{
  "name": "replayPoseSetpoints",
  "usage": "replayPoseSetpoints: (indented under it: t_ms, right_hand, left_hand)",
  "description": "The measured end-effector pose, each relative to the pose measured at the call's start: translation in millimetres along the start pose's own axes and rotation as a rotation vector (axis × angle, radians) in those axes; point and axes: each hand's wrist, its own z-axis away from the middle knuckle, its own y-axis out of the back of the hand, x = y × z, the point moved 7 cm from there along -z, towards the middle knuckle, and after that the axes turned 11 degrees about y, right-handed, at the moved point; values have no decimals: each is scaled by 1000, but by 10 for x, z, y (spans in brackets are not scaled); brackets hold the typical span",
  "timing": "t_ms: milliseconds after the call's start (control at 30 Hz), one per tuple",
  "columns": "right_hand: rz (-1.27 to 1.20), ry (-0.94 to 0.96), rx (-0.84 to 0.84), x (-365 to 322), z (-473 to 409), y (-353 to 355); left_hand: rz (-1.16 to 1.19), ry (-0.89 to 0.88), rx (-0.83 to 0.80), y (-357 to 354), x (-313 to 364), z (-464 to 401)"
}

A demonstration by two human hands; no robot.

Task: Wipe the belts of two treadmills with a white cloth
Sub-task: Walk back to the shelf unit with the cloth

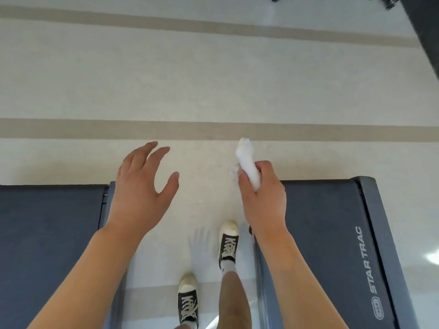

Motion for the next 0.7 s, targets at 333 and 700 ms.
replayPoseSetpoints:
  t_ms: [333,700]
  right_hand:
    - [20,66,-135,-714,-1601,-82]
    - [158,254,-350,-2076,-3769,-2364]
  left_hand:
    - [16,43,77,601,434,-1531]
    - [68,198,211,1304,-957,-3851]
